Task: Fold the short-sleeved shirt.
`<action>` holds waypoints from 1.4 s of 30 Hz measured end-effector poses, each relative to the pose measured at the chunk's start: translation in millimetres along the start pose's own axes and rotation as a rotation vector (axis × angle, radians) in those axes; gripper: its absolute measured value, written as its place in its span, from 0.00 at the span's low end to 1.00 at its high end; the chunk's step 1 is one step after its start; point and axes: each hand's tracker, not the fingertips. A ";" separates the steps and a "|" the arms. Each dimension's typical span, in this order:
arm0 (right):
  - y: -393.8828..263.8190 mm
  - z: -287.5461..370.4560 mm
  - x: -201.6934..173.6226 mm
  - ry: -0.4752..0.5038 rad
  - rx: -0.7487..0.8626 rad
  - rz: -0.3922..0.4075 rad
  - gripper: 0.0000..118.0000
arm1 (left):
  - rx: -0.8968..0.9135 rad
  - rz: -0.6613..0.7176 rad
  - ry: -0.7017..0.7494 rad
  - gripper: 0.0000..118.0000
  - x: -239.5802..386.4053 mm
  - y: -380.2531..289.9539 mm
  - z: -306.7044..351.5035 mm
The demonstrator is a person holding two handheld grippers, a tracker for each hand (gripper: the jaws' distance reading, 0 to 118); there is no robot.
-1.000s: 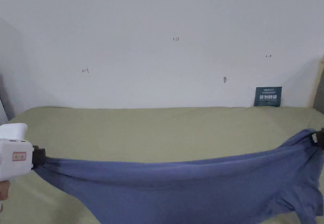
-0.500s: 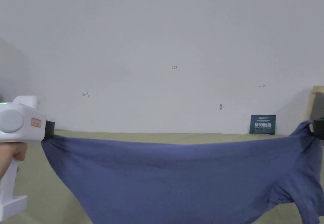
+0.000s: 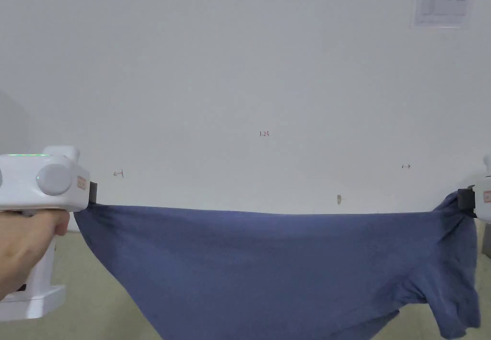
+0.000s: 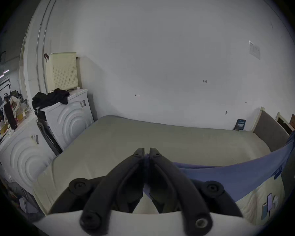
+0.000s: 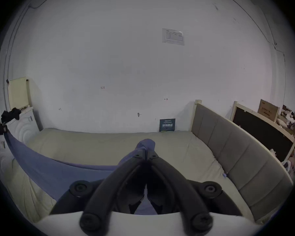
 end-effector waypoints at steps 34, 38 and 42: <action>-331.3 175.2 57.3 0.018 -0.294 -0.083 0.02 | -0.294 -0.106 -0.081 0.03 -42.2 -340.7 113.6; -354.6 193.2 66.2 0.019 -0.304 -0.102 0.02 | -0.332 -0.076 -0.093 0.03 -53.9 -366.7 132.2; -371.2 190.5 67.7 0.018 -0.343 -0.083 0.02 | -0.384 -0.067 -0.102 0.03 -56.6 -382.5 131.8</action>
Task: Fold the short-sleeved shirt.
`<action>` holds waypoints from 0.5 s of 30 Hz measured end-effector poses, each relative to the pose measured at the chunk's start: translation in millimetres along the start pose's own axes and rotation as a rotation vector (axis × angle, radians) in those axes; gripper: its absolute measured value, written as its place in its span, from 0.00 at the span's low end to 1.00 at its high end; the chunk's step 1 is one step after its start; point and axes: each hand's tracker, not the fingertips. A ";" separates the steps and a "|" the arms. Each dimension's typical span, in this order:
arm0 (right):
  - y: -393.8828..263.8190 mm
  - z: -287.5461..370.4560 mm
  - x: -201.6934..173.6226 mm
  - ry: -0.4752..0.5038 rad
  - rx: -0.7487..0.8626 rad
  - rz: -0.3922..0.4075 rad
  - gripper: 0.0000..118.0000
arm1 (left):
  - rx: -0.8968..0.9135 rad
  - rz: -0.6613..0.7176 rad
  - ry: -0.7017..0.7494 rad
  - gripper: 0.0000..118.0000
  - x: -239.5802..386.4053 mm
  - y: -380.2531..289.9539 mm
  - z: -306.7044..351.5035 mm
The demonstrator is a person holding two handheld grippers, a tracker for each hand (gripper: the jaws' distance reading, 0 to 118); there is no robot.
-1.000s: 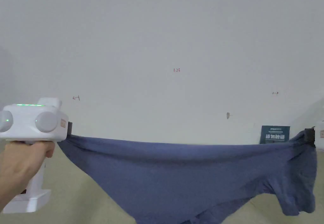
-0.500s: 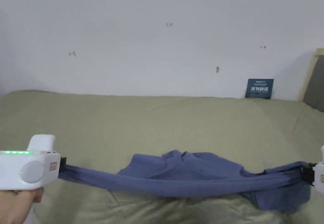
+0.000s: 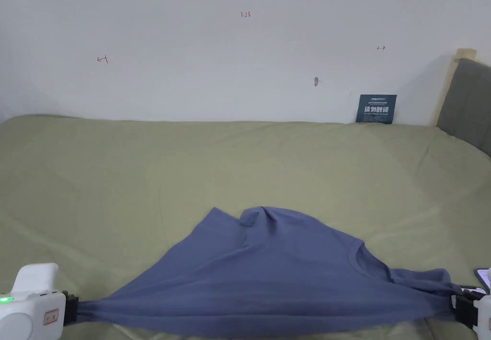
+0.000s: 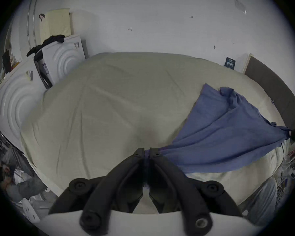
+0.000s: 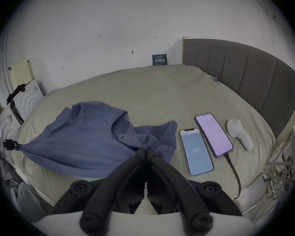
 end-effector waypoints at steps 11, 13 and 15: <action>-12.0 -5.0 -7.9 -0.027 -0.031 -0.013 0.69 | 0.020 0.149 -0.036 1.00 -9.3 -9.6 -5.3; -6.5 3.0 -18.7 -0.021 -0.011 -0.011 0.78 | 0.049 0.141 -0.046 0.99 2.9 -7.7 3.9; -1.2 13.2 -36.8 0.012 0.027 0.022 0.78 | 0.124 0.104 -0.057 0.99 21.2 -3.7 18.8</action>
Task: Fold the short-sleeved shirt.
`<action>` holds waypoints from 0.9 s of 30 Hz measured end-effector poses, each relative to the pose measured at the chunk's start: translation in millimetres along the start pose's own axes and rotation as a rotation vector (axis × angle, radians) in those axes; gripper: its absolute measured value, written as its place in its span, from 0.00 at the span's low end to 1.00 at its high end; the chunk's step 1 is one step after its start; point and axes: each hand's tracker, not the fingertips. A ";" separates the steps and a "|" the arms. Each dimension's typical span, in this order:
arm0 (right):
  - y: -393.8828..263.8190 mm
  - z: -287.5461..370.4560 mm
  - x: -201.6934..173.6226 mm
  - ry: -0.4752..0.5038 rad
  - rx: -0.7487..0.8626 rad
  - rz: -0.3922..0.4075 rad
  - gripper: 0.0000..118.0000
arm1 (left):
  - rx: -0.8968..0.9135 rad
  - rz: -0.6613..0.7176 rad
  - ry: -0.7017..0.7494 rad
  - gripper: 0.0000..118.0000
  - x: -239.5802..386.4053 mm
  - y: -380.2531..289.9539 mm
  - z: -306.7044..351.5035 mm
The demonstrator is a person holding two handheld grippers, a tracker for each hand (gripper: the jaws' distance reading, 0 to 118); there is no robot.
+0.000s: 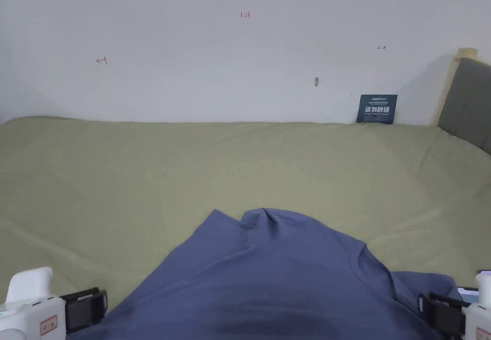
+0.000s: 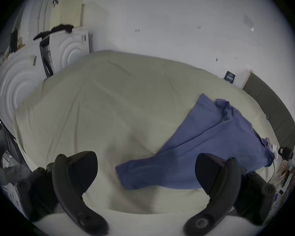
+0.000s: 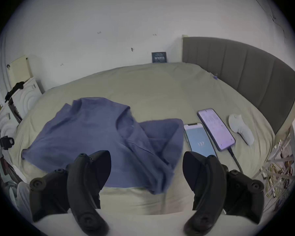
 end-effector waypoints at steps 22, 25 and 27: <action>-3.7 84.4 -178.5 0.203 0.322 0.181 0.01 | 0.183 -0.224 0.021 0.00 62.1 4.5 78.1; -12.2 75.8 -182.9 0.208 0.281 0.178 0.01 | 0.078 -0.182 0.095 0.00 14.6 3.6 55.7; -19.1 66.3 -184.3 0.214 0.247 0.169 0.01 | 0.006 -0.115 0.095 0.00 -11.8 0.3 44.2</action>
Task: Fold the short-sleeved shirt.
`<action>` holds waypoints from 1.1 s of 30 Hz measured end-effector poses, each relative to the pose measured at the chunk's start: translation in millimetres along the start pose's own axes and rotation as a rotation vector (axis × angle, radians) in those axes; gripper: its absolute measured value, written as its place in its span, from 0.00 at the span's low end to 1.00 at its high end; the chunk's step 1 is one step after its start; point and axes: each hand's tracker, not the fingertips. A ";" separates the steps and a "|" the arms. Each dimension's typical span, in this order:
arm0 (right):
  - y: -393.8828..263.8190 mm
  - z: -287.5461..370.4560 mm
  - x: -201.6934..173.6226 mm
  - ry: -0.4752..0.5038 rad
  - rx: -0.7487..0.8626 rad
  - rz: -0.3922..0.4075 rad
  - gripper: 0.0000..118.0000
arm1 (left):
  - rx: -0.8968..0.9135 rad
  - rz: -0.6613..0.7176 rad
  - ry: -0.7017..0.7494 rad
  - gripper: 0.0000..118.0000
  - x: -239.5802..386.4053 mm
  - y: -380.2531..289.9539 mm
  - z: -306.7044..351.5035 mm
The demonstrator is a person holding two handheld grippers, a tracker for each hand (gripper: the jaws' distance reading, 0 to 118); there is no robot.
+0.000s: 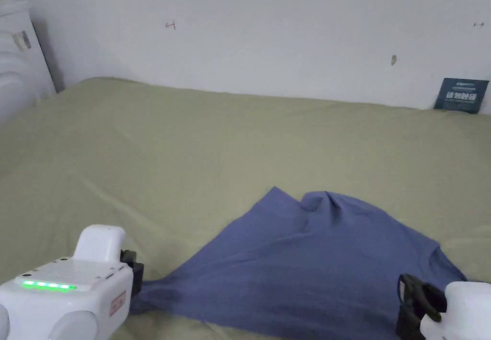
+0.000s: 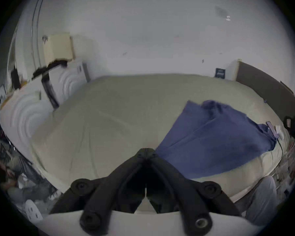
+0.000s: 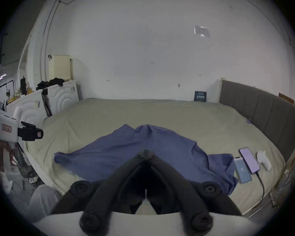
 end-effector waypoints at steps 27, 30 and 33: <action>-27.4 -93.2 25.7 0.028 -0.271 0.006 0.01 | -0.324 0.023 -0.094 0.36 -32.4 -20.6 -139.2; -11.2 -126.7 46.1 -0.003 -0.271 0.034 0.01 | -0.288 -0.018 -0.073 0.01 1.9 -10.0 -105.5; 14.0 -172.3 74.2 -0.011 -0.287 0.024 0.01 | -0.267 -0.046 -0.088 0.01 27.3 -16.5 -86.5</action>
